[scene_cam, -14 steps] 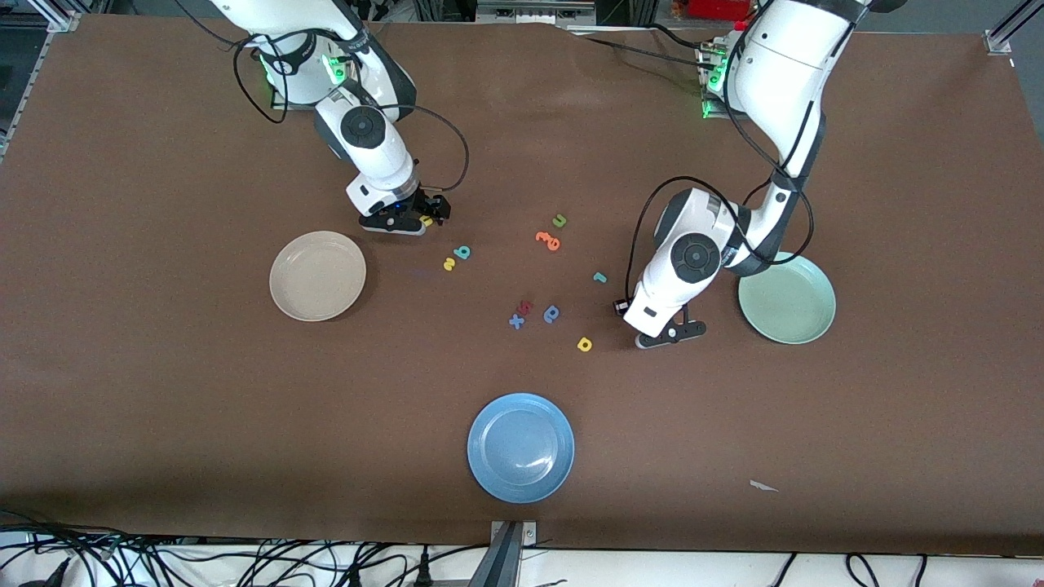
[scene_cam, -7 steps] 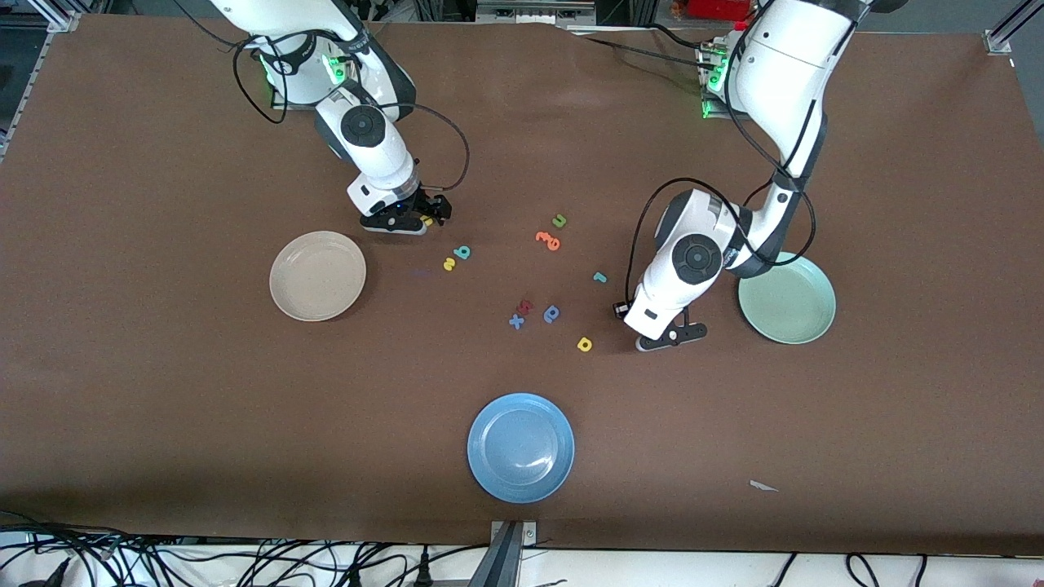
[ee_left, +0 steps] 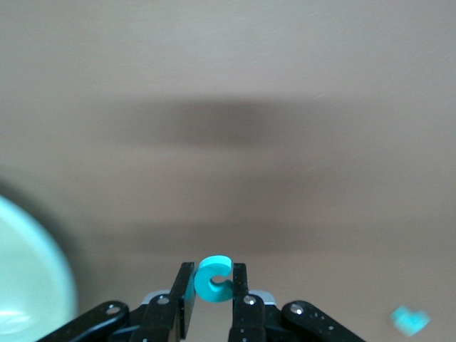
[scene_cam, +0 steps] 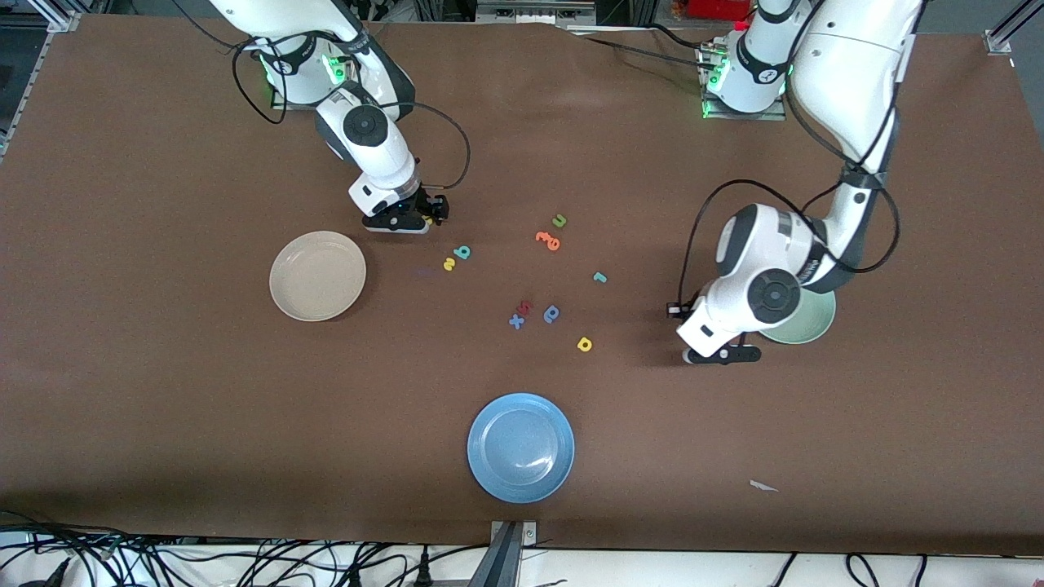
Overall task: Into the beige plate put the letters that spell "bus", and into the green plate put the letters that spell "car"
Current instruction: 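Lift the teal c with the left gripper while the right gripper grasps the u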
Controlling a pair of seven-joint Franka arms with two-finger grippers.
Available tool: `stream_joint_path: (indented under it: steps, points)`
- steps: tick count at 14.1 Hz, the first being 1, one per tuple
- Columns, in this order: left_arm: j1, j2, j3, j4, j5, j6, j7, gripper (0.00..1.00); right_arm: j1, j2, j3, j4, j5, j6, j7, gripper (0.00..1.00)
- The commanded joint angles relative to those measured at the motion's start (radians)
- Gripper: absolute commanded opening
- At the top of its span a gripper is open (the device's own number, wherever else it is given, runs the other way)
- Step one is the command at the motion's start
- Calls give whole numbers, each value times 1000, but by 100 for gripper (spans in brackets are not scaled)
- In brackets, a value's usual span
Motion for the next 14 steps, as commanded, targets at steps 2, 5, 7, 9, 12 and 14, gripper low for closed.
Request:
stream_joint_path:
  steps: [2,5,7,9,12,14]
  points:
    - [114,-59,-9,-21,84,-119,230,1,-1,10,2,-7,-28,21,22,64]
    - [177,-55,-6,-32,138,-139,387,2,-1,10,2,-7,-28,23,22,51]
    - [208,-45,-6,-32,175,-139,456,12,-1,10,2,-7,-28,23,22,40]
    - [217,-33,-8,-24,177,-136,459,97,-1,10,2,-7,-28,21,22,24]
    - [201,-33,-20,-12,155,-136,438,100,-1,8,2,-7,-29,21,21,0]
    - [193,-32,-44,-10,82,-133,380,100,-1,-4,2,-7,-32,14,18,0]
